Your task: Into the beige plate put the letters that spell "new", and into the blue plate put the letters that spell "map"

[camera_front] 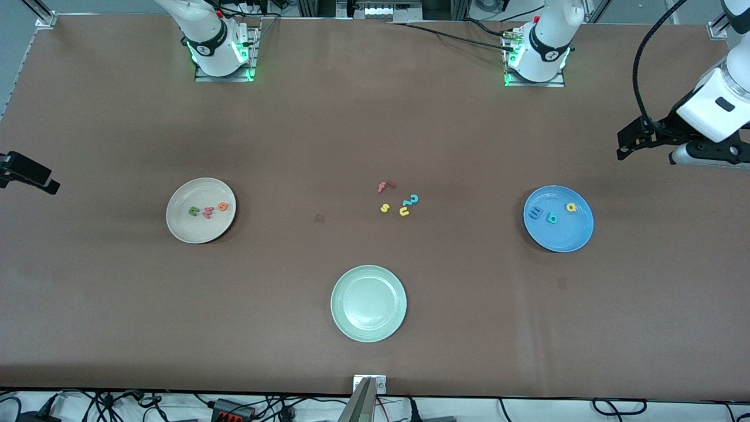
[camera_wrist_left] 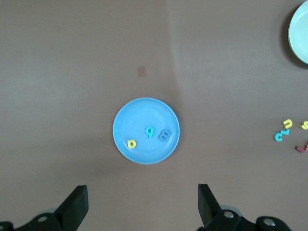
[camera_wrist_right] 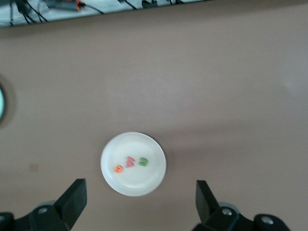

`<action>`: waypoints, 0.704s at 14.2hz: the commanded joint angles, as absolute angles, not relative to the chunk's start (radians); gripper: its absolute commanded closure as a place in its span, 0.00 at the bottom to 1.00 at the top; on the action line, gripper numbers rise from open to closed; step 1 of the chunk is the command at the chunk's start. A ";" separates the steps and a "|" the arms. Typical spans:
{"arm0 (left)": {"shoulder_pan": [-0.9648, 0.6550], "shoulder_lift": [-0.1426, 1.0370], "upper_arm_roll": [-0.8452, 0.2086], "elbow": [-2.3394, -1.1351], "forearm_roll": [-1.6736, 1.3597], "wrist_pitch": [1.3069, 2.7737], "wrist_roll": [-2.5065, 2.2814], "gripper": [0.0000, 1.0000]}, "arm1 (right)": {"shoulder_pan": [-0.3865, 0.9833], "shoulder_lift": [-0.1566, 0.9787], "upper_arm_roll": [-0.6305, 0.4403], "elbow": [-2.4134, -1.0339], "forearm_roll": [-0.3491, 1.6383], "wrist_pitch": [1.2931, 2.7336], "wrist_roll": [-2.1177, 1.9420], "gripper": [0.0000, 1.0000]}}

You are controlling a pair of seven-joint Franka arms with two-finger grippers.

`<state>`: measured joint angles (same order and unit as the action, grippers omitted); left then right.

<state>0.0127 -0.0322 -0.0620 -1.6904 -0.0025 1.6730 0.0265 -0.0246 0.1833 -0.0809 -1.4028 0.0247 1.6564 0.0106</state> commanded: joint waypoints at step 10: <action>0.005 -0.040 -0.060 -1.667 -0.006 1.635 0.054 0.00 | -0.034 0.000 -0.055 -1.672 -0.038 1.721 -0.026 0.00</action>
<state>0.0122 -0.0342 -0.0633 -1.6797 -0.0025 1.6556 0.0290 -0.0244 0.0588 -0.0714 -1.5935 -0.0251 1.6818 -0.0117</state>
